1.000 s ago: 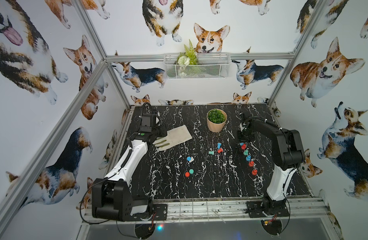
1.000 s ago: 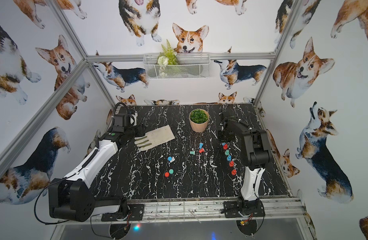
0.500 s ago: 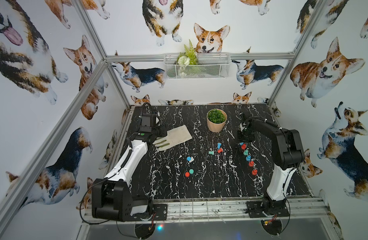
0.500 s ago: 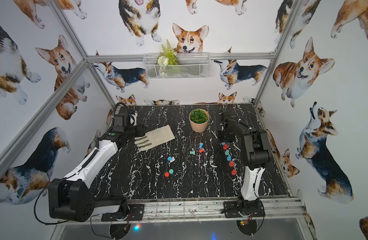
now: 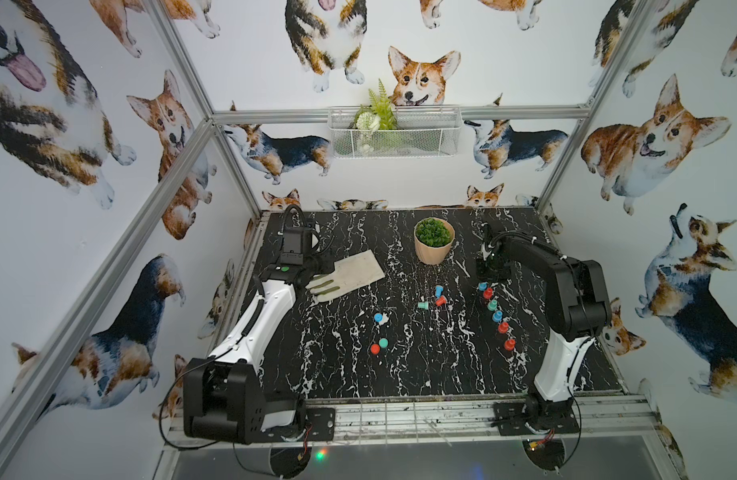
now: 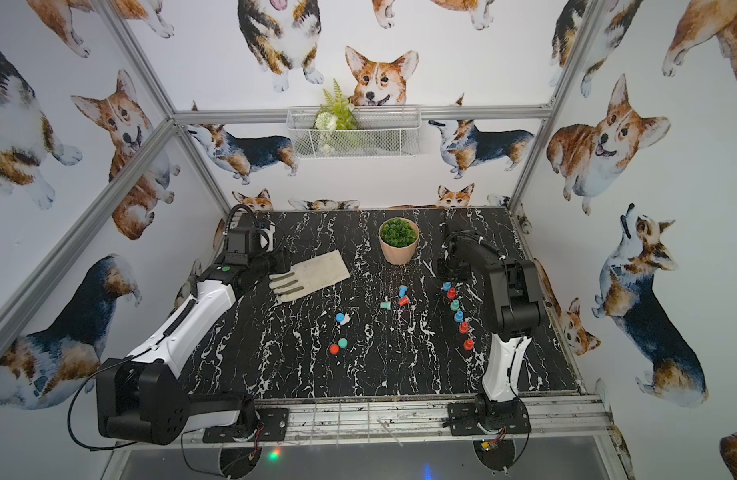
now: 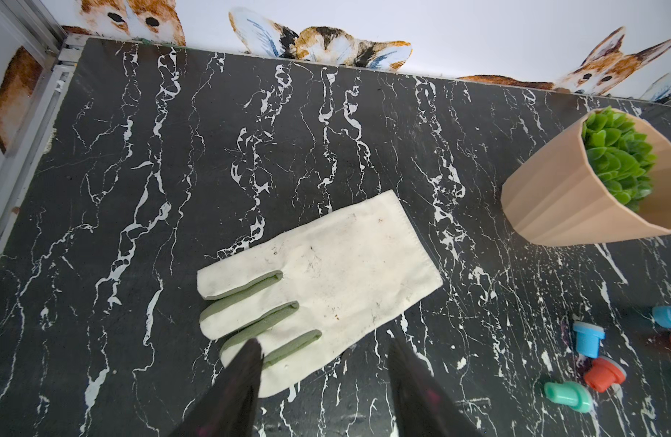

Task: Close the stamp cap
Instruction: Place the stamp at the center of the board, then pick up the stamp from the center of the board.

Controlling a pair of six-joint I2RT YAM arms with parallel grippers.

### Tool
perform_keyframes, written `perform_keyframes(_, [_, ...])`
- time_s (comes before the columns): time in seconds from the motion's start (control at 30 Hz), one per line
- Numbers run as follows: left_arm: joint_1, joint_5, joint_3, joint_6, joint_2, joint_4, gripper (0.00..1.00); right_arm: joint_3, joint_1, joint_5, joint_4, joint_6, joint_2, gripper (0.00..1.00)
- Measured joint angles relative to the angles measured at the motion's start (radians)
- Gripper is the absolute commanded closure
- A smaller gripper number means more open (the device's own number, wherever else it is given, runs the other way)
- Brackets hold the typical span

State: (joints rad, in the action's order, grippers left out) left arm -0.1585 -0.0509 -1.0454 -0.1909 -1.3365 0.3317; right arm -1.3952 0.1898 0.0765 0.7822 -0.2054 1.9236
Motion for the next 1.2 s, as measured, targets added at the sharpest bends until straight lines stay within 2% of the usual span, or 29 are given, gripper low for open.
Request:
perform_keyframes(0.27, [0.0,0.0,-0.001,0.0,0.002,0.0,0.43,-0.005,0.0,0.005,0.008,0.006,-0.002,0.62])
perform_keyframes(0.43, [0.0,0.001,-0.001,0.0,0.002,0.0,0.43,-0.01,0.0,0.005,0.016,0.008,-0.006,0.58])
perform_keyframes(0.77, [0.0,0.0,-0.001,0.0,0.004,0.0,0.43,-0.054,0.017,-0.004,0.056,-0.005,-0.083,0.58])
perform_keyframes(0.9, [0.0,0.0,-0.001,0.0,0.007,0.0,0.43,-0.055,0.08,-0.019,0.073,-0.034,-0.106,0.59])
perform_keyframes(1.2, [0.0,0.0,-0.001,0.0,0.013,0.0,0.43,-0.023,0.296,-0.085,0.075,-0.122,-0.108,0.59])
